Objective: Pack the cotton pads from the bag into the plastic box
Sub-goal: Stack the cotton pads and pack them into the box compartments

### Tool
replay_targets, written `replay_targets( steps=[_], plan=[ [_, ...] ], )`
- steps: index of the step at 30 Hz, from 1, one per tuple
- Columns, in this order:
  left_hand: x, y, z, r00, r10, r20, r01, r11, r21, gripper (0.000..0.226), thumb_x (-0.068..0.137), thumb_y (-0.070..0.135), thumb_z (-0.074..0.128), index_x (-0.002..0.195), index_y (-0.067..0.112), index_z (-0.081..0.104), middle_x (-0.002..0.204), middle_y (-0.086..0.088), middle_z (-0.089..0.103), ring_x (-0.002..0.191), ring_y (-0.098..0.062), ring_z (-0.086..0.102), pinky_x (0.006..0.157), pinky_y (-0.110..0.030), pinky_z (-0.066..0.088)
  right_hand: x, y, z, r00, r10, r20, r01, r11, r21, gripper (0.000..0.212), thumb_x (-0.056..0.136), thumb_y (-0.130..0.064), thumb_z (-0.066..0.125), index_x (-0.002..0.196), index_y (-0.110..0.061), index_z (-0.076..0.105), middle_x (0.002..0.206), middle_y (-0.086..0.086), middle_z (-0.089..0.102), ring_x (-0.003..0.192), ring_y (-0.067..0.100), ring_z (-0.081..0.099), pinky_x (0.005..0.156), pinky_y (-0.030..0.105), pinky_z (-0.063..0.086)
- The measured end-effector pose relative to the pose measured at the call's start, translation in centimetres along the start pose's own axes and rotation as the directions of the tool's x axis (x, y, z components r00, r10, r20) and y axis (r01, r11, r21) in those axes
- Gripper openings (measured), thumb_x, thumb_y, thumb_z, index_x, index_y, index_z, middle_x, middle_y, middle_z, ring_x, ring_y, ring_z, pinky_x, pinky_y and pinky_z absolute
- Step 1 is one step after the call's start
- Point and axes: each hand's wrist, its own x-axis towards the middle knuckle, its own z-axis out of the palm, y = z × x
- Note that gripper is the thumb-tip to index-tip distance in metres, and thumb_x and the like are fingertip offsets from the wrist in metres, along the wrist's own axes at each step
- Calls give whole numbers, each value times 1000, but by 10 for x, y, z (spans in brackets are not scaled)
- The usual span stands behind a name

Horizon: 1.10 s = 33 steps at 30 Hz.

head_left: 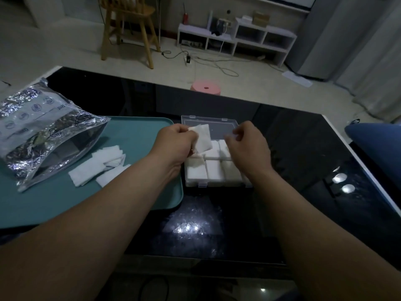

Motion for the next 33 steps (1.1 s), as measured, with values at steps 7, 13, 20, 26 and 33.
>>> replay_targets(
  steps=[7, 13, 20, 26, 33],
  plan=[
    [-1, 0, 7, 997, 6, 80, -8, 1000, 28, 8, 93, 7, 67, 95, 14, 69, 93, -10, 70, 75, -19, 66, 71, -34, 60, -7, -19, -15, 912, -98, 399, -47, 940, 338, 16, 103, -27, 63, 105, -16, 72, 86, -4, 70, 70, -1, 64, 62, 17, 45],
    [4, 12, -22, 998, 56, -23, -56, 998, -3, 10, 94, 10, 62, 100, 16, 67, 88, -6, 67, 72, -15, 60, 62, -27, 54, 8, -5, 6, 978, 50, 202, -76, 990, 122, 12, 100, -30, 68, 93, -21, 67, 88, -2, 67, 80, 13, 63, 64, 28, 45],
    [-4, 29, -68, 993, 87, -74, -90, 995, -37, 12, 93, 7, 62, 101, 13, 67, 85, -3, 65, 65, -13, 59, 55, -20, 49, 11, -11, 25, 969, 67, 239, -52, 996, -70, 32, 97, -29, 66, 68, -15, 62, 65, 0, 58, 63, 19, 55, 55, 30, 36],
    [-10, 35, -126, 994, 86, -70, -77, 989, 128, 7, 96, 12, 61, 93, 17, 65, 89, -6, 68, 64, -15, 61, 54, -23, 48, 6, -22, 26, 980, 77, 185, -40, 980, -194, 22, 85, -32, 71, 98, -20, 58, 100, 2, 65, 95, 30, 63, 76, 36, 44],
    [-27, 22, -196, 963, 246, 106, -218, 488, 845, 10, 91, 17, 62, 98, 22, 66, 92, 2, 68, 82, -20, 67, 70, -31, 49, -46, -111, 60, 793, -473, 384, 503, 864, 25, 16, 96, -26, 65, 110, -22, 70, 109, 2, 72, 102, 27, 66, 85, 36, 51]
  ],
)
